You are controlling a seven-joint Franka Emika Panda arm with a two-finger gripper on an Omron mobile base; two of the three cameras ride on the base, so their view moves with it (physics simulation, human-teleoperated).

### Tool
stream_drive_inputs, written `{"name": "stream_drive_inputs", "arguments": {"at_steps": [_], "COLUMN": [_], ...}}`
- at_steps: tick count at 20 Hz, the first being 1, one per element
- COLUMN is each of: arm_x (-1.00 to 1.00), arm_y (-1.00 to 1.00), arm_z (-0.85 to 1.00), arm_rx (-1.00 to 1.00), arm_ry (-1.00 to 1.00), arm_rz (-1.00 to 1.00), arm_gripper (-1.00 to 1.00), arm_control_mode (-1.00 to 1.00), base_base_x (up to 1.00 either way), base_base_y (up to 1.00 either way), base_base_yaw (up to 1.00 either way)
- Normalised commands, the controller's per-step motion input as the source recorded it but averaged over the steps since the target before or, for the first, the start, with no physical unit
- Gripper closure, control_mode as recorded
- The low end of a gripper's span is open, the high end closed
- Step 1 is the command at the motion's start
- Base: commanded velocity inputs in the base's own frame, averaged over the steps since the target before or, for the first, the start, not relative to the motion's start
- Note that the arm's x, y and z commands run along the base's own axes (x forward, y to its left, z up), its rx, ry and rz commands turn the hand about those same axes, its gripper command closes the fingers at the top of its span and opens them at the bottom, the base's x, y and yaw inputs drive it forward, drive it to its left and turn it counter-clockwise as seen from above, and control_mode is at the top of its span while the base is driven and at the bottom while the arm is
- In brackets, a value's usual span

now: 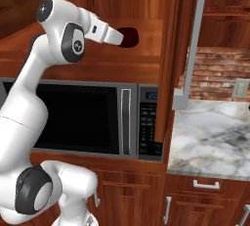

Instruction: There is a tray on the dining counter. Grab the cup, mug, and pitcher and place them on the tray. The pitcher may be placed next to the tray if it cannot fit the tray.

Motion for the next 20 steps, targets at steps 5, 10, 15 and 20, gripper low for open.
{"name": "stream_drive_inputs", "arguments": {"at_steps": [5,10,15,20], "arm_x": [0.07,0.00,0.00,0.00], "arm_y": [-0.25,-0.10,0.00,0.00], "arm_z": [0.00,-0.03,-0.10,-0.10], "arm_rx": [0.01,0.00,0.00,0.00], "arm_ry": [0.00,0.00,0.00,0.00], "arm_rz": [0.00,0.00,0.00,0.00], "arm_gripper": [-1.00,-1.00,-1.00,-1.00], "arm_control_mode": [-1.00,-1.00,-1.00,-1.00], "base_base_x": [0.00,0.00,0.00,0.00], "base_base_y": [0.00,0.00,0.00,0.00], "base_base_yaw": [0.00,0.00,0.00,0.00]}}
